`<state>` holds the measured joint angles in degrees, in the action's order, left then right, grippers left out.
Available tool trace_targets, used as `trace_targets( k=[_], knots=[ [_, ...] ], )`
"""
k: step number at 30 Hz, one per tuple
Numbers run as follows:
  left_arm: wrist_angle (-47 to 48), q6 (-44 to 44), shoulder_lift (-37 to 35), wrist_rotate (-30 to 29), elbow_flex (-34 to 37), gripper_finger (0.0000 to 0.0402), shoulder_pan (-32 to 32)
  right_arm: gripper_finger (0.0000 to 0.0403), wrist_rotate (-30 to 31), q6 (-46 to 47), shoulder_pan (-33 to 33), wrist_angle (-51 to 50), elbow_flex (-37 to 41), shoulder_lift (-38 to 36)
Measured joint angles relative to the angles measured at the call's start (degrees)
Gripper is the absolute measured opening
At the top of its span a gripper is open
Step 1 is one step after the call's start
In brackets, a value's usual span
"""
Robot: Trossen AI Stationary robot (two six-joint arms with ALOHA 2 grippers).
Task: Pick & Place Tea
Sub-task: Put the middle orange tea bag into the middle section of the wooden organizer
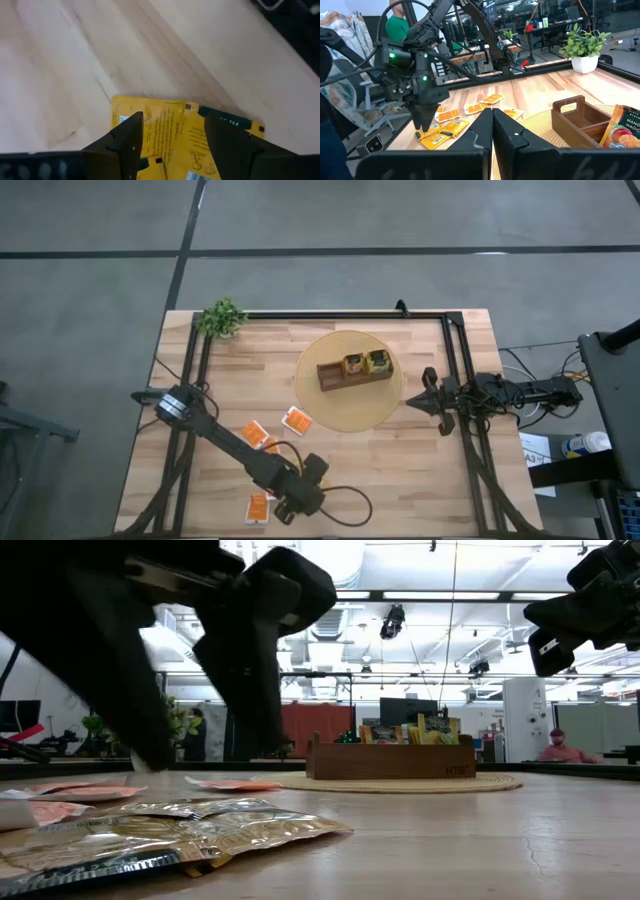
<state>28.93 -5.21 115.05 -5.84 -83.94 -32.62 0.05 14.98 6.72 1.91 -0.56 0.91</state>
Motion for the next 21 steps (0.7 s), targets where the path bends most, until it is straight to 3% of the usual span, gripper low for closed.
trace_targets(
  k=[12,21],
  knots=[
    [0.62,-0.62,0.71,6.85,1.01,0.0204,1.89,0.0008,0.00,0.00,0.00,-0.02,0.02,0.00],
    [0.64,-0.34,0.71,4.72,1.05,0.0204,3.96,0.0008,0.02,0.00,-0.02,0.00,0.00,0.00]
  ],
)
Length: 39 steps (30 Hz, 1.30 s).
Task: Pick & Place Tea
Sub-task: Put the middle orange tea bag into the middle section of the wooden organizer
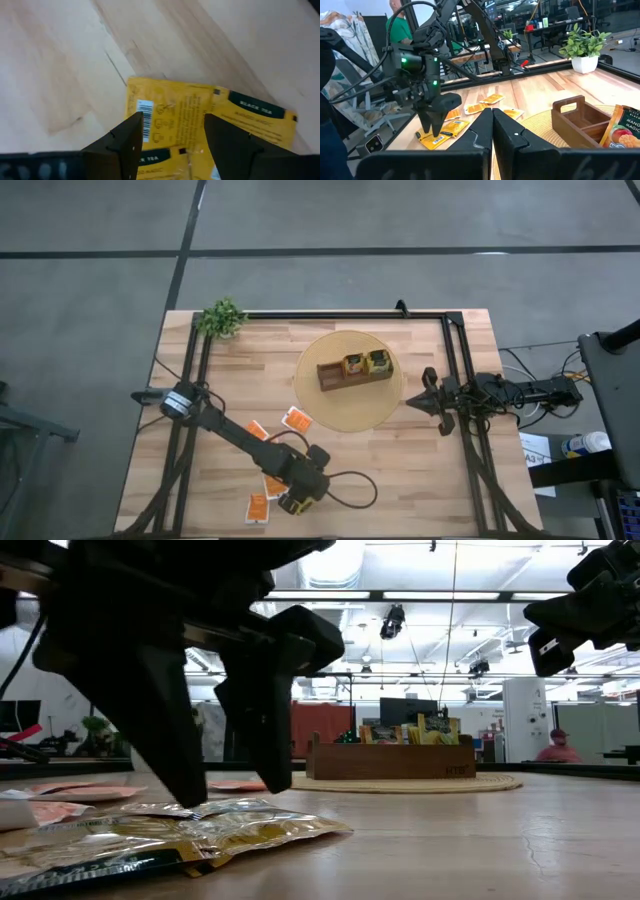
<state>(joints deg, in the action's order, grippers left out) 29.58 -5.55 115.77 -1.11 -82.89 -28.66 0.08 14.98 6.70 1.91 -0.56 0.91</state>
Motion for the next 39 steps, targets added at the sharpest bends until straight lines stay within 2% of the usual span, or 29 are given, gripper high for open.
trace_targets(
  k=[9,14,18,28,34,39],
  knots=[
    [-5.87,-2.12,0.00,-4.28,2.86,0.0204,0.44,0.0008,-0.02,0.00,0.01,-0.02,0.01,0.00],
    [-8.92,-4.46,0.10,-9.18,4.55,0.0204,0.47,0.0008,-0.01,0.02,0.00,-0.02,0.00,0.00],
    [-11.41,-6.49,0.98,-9.66,5.31,0.0204,0.65,0.0008,-0.02,0.00,0.00,-0.01,0.01,0.00],
    [-13.72,-10.54,2.49,-10.85,3.53,0.0204,2.79,0.0008,0.00,0.02,0.00,-0.01,0.00,-0.02],
    [-13.50,-13.10,3.37,-18.02,1.12,0.0204,4.67,0.0008,-0.01,0.01,0.00,-0.01,0.02,-0.02],
    [-13.24,-13.39,3.39,-18.85,0.43,0.0204,6.11,0.0008,-0.02,0.02,0.02,0.00,0.00,-0.02]
  ],
)
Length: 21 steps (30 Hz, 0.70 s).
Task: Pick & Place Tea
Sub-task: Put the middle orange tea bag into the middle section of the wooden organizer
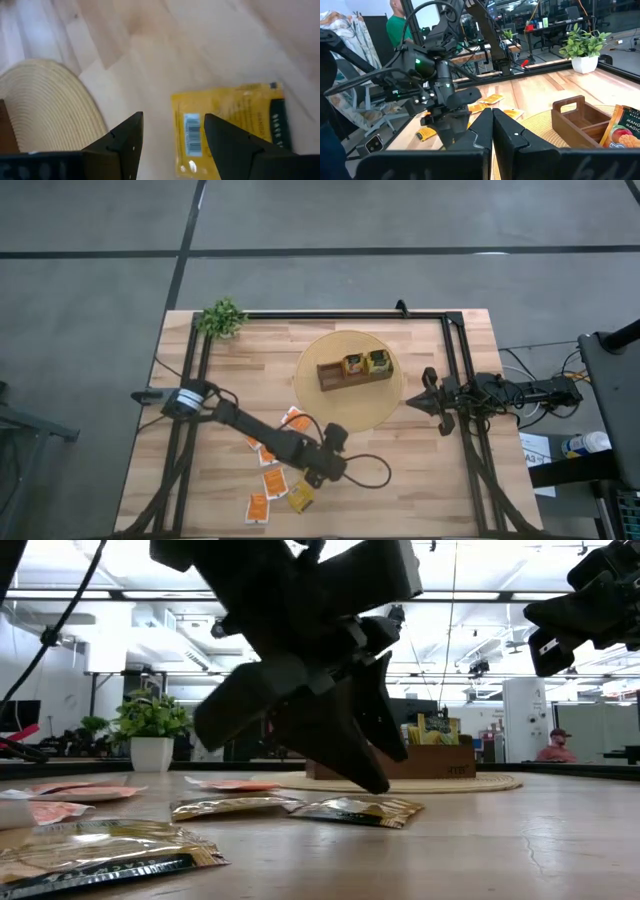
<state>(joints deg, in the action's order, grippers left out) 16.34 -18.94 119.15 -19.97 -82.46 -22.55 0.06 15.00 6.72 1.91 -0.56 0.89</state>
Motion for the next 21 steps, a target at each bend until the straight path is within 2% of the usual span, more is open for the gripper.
trace_targets(
  k=[4,7,9,11,14,21],
  knots=[
    [5.17,1.04,-0.48,0.04,-1.63,0.0204,0.36,0.0008,0.02,-0.02,-0.02,-0.01,0.00,0.00],
    [12.00,5.25,-1.96,1.44,-4.16,0.0204,0.25,0.0008,0.02,-0.02,-0.02,-0.01,0.01,0.00],
    [16.42,8.39,-2.80,4.72,-5.89,0.0204,-0.06,0.0008,0.02,-0.02,-0.02,-0.02,0.00,0.02],
    [19.03,10.72,-3.02,10.46,-6.90,0.0204,-0.46,0.0008,0.00,-0.02,0.00,-0.02,0.01,0.00],
    [19.68,12.83,-2.98,17.86,-7.32,0.0204,-0.96,0.0008,0.00,-0.02,0.00,-0.02,0.02,0.00],
    [14.37,13.00,-2.53,18.33,-4.81,0.0204,-2.42,0.0008,0.00,-0.02,0.00,-0.02,0.01,0.00]
  ],
)
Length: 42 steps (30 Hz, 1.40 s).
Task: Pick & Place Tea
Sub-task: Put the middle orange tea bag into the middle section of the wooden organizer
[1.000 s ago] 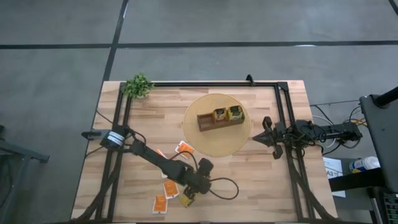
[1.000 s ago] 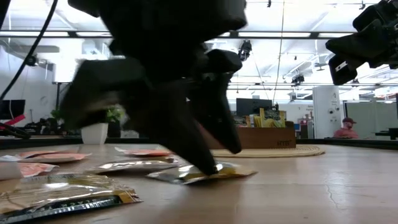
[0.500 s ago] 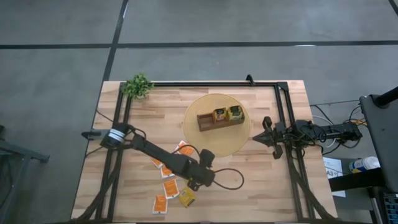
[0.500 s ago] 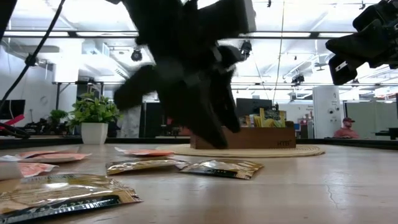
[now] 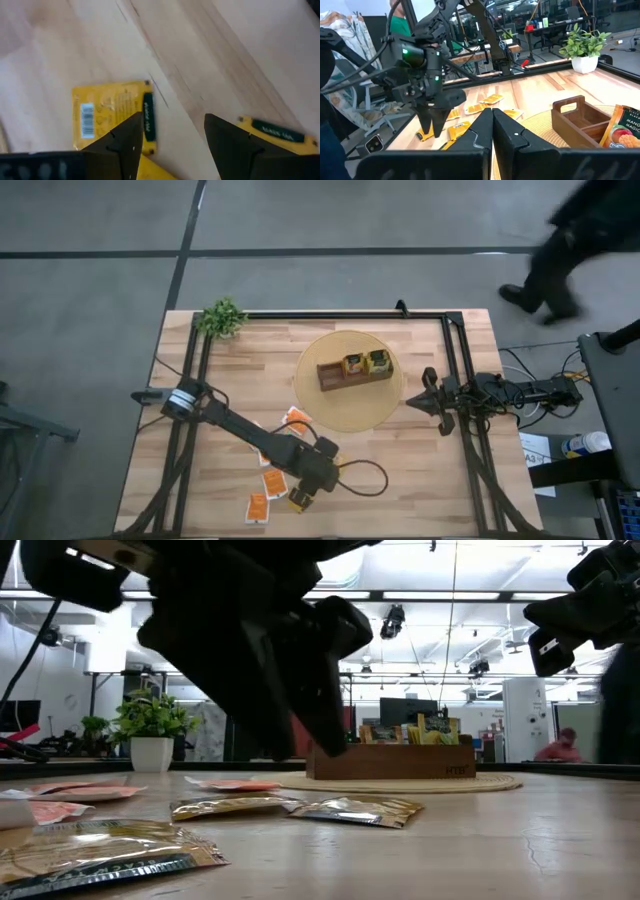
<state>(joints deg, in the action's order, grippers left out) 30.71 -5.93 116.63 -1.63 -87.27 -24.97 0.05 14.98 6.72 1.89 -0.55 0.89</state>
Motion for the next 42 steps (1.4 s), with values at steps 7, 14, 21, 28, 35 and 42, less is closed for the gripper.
trace_targets(
  k=[7,14,21,28,35,42],
  knots=[
    [-2.48,-0.09,2.03,-2.61,0.21,0.0204,0.37,0.0008,0.02,0.00,-0.02,0.00,-0.01,0.00],
    [-3.20,-0.09,3.57,-2.51,-0.08,0.0204,0.72,0.0008,0.01,0.02,-0.02,0.00,-0.01,0.00],
    [-3.36,-0.13,3.77,-2.86,0.34,0.0204,2.67,0.0008,0.02,0.01,-0.02,0.00,0.00,0.00],
    [-3.70,-0.24,3.77,-2.77,0.75,0.0204,4.02,0.0008,0.02,0.02,0.00,0.00,0.01,0.00],
    [-3.80,-0.41,3.69,-1.88,1.40,0.0204,3.70,0.0008,0.02,0.01,0.00,0.00,0.01,0.00],
    [-2.62,-0.35,3.60,-1.87,0.78,0.0204,3.65,0.0008,0.02,0.00,0.00,0.00,0.01,0.00]
  ],
)
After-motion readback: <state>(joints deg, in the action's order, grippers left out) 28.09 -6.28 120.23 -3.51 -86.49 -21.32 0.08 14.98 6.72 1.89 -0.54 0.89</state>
